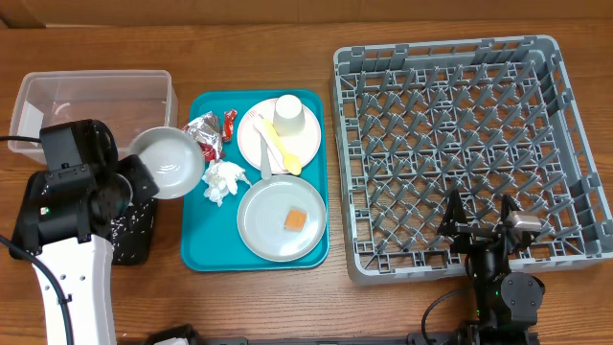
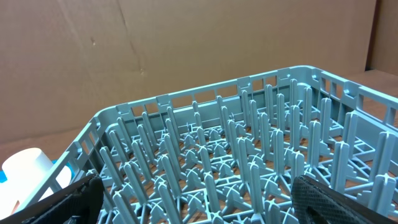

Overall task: Sort waste into correct bins and load items into the dishwasher rack
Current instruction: 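Carry the empty bowl back and set it on the teal tray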

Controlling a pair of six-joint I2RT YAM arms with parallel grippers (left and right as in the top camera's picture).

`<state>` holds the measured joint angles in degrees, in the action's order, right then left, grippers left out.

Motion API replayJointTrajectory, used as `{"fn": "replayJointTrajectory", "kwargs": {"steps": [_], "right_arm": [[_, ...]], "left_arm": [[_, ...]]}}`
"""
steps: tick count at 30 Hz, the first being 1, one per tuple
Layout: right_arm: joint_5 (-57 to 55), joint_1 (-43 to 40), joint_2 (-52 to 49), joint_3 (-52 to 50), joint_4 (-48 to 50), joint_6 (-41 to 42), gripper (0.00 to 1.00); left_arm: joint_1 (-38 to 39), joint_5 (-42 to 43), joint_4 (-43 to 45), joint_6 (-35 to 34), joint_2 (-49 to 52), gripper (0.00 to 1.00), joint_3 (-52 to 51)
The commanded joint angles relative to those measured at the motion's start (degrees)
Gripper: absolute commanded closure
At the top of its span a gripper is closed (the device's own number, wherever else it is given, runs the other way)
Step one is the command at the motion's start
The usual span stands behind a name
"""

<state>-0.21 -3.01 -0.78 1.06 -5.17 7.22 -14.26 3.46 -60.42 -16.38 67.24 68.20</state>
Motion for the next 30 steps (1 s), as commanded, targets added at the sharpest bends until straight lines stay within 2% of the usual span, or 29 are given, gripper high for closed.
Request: {"fn": "replayJointTrajectory", "kwargs": {"steps": [1,6,10,14,20,30], "right_arm": [[0.35,-0.28,0.61,-0.61,0.42,-0.42,0.0],[0.35,-0.28,0.61,-0.61,0.42,-0.42,0.0],[0.35,-0.28,0.61,-0.61,0.42,-0.42,0.0],[0.35,-0.28,0.61,-0.61,0.42,-0.42,0.0],[0.35,-0.28,0.61,-0.61,0.42,-0.42,0.0],[0.35,-0.28,0.61,-0.61,0.42,-0.42,0.0]], "left_arm": [[0.07,15.19,-0.66,-1.84,-0.61,0.96,1.07],[0.37,19.08,-3.76,-1.31,-0.68,0.96,1.07],[3.3,18.53,-6.03,-0.09,-0.66,0.96,1.05],[7.8,13.29,-7.89,-0.61,-0.61,0.96,0.98],[10.54,0.44,-8.63,-7.8,-0.07,0.96,-1.29],[10.56,1.05,-4.07,-9.01,4.79,0.96,-11.06]]}}
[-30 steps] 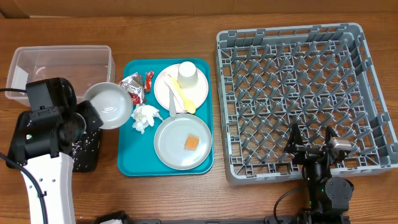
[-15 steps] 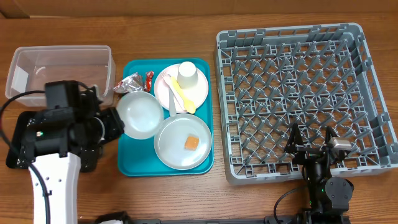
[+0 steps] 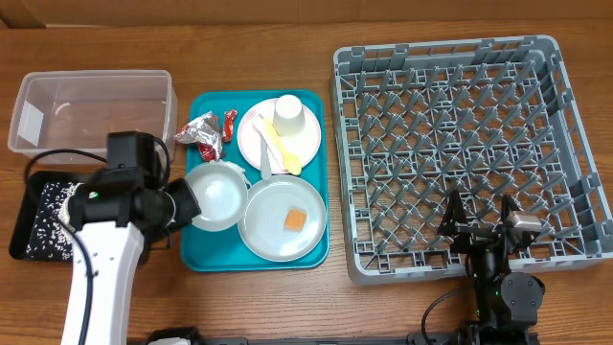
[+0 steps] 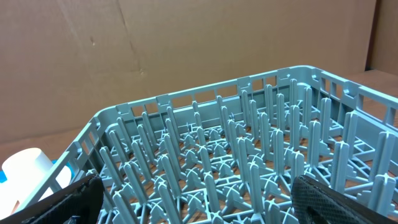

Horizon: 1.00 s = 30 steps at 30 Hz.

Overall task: Sort waste into correct bins and load items into the dishwasher rack
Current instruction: 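Carry the empty bowl back and set it on the teal tray, then release the bowl and withdraw the left gripper toward the black tray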

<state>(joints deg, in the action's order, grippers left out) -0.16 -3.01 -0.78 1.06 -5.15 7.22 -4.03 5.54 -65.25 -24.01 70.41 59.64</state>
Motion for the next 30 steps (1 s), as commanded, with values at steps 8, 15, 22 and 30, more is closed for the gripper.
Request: {"fn": "replayJointTrajectory", "kwargs": {"steps": [8,15,22,30], "right_arm": [[0.31,-0.28,0.61,-0.61,0.39,-0.39,0.0],[0.31,-0.28,0.61,-0.61,0.42,-0.39,0.0],[0.31,-0.28,0.61,-0.61,0.39,-0.42,0.0],[0.31,-0.28,0.61,-0.61,0.39,-0.39,0.0]], "left_arm": [[0.28,-4.81,4.31,-3.3,4.72,0.96,-5.16],[0.76,-5.62,4.83,-4.13,5.79,0.96,-7.28],[0.72,-5.68,7.26,-5.84,7.5,0.96,-10.03],[0.72,-6.69,6.75,-5.79,7.5,0.96,-10.05]]}}
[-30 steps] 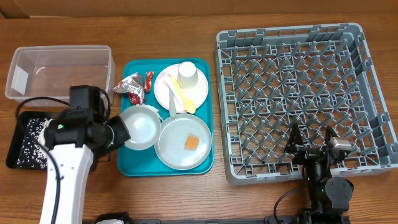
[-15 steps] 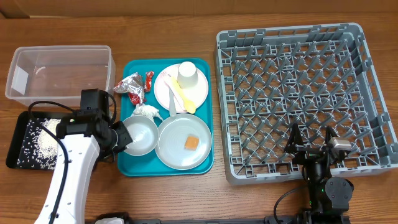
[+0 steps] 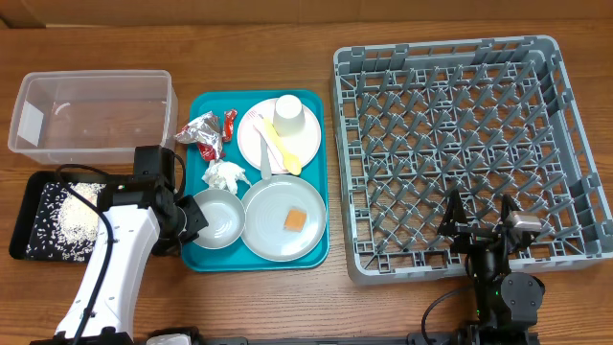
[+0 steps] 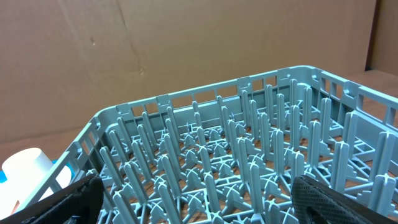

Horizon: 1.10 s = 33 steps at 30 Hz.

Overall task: Sort waste into correct bins and load items into the dishwasher rack
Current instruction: 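Release the bowl and withdraw the left gripper toward the black tray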

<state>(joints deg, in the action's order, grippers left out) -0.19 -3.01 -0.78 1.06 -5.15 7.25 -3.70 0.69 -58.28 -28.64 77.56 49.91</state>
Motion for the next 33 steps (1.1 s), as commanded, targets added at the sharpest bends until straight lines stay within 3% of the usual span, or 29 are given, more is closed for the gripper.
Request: {"fn": "replayJointTrajectory", "kwargs": {"steps": [1,7,21,23,26,33], "right_arm": [[0.33,-0.28,0.61,-0.61,0.39,-0.42,0.0],[0.33,-0.28,0.61,-0.61,0.39,-0.44,0.0],[0.33,-0.28,0.61,-0.61,0.39,-0.44,0.0],[0.33,-0.28,0.61,-0.61,0.39,-0.42,0.0],[0.33,-0.28,0.61,-0.61,0.39,-0.44,0.0],[0.33,-0.28,0.61,-0.61,0.39,-0.44,0.0]], "left_arm": [[0.39,-2.64,-0.7,-1.16,0.35,0.96,-0.33],[0.35,-7.06,-2.1,-1.2,0.35,0.96,-0.33],[0.42,-1.92,-0.7,-1.16,0.35,0.96,-1.66],[0.42,-1.92,-0.85,-1.11,0.35,0.88,-1.75],[0.42,-1.97,-1.44,-0.94,0.35,0.49,-1.75],[0.37,-2.34,-2.4,0.37,0.33,0.51,-1.44]]}}
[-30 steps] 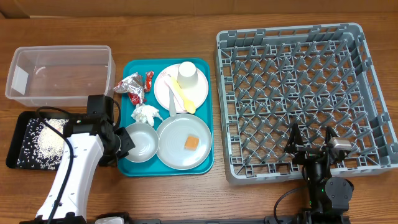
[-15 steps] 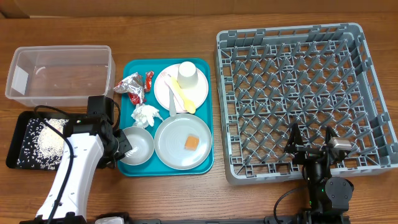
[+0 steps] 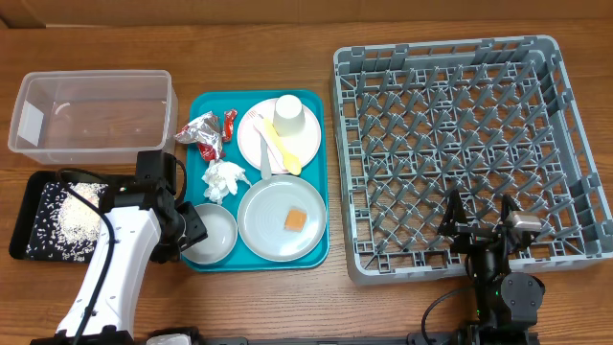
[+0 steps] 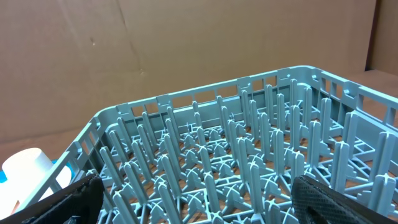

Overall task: Sort waste into correct bins and load items into the dishwasher rack
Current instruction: 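Release the bowl and withdraw the left gripper toward the black tray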

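A small white bowl sits upright in the front left corner of the teal tray. My left gripper is at the bowl's left rim and looks shut on it. Beside the bowl lies a plate with an orange food piece. Behind it a small plate carries a white cup and a pale utensil. A crumpled napkin and foil wrappers lie on the tray's left side. My right gripper stands open at the front edge of the grey dishwasher rack, holding nothing.
A clear plastic bin stands at the back left. In front of it a black bin holds white rice-like scraps. The left arm lies between the black bin and the tray. The cup shows past the rack in the right wrist view.
The bowl and my left gripper sit a little nearer the tray's front left corner than before. The right arm has not moved.
My left gripper first held the bowl tilted over the black bin. Then it held the bowl over the tray's left side, with white scraps lying in the black bin. Then the bowl stood on the tray beside the large plate, and now in its front corner.
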Controlling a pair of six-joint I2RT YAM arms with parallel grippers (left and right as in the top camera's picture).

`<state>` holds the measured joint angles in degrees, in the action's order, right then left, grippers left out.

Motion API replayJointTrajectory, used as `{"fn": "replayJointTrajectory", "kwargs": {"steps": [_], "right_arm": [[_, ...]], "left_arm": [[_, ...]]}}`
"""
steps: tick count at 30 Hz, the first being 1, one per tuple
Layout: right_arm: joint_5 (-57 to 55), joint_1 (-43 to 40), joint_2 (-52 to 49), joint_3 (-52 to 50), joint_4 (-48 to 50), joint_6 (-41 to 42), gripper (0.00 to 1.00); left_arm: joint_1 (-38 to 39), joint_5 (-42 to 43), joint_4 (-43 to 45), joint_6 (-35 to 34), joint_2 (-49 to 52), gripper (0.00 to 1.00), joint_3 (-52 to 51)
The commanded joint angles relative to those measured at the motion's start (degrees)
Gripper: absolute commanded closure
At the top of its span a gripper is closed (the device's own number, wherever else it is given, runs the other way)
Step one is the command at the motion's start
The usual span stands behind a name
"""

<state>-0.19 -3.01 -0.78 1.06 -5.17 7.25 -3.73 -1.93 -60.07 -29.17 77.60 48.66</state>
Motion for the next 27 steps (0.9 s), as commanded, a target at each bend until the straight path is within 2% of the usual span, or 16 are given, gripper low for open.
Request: {"fn": "replayJointTrajectory", "kwargs": {"steps": [1,6,12,13,14,15,19,22,27], "right_arm": [[0.33,-0.28,0.61,-0.61,0.42,-0.44,0.0],[0.33,-0.28,0.61,-0.61,0.42,-0.44,0.0],[0.33,-0.28,0.61,-0.61,0.42,-0.44,0.0],[0.33,-0.28,0.61,-0.61,0.42,-0.44,0.0],[0.33,-0.28,0.61,-0.61,0.44,-0.44,0.0],[0.33,-0.28,0.61,-0.61,0.42,-0.44,0.0],[0.33,-0.28,0.61,-0.61,0.42,-0.44,0.0],[0.33,-0.28,0.61,-0.61,0.42,-0.44,0.0],[0.33,-0.28,0.61,-0.61,0.42,-0.44,0.0]], "left_arm": [[0.37,0.28,-1.53,0.9,0.28,0.53,0.31],[0.39,0.26,-8.11,0.94,0.28,0.53,6.1],[0.39,0.33,-16.37,1.38,-0.09,0.49,16.83],[0.37,0.33,-17.44,1.36,-0.33,0.45,18.36],[0.37,0.26,-18.4,1.36,-0.61,0.33,19.78],[0.31,0.09,-19.39,1.33,-1.07,0.0,21.27],[-1.81,-1.95,-21.14,0.11,-3.41,0.0,24.3],[-6.99,-4.7,-20.85,-2.93,-6.45,0.0,24.41],[-17.66,-4.02,-19.89,-3.06,-10.01,0.0,24.41]]}}
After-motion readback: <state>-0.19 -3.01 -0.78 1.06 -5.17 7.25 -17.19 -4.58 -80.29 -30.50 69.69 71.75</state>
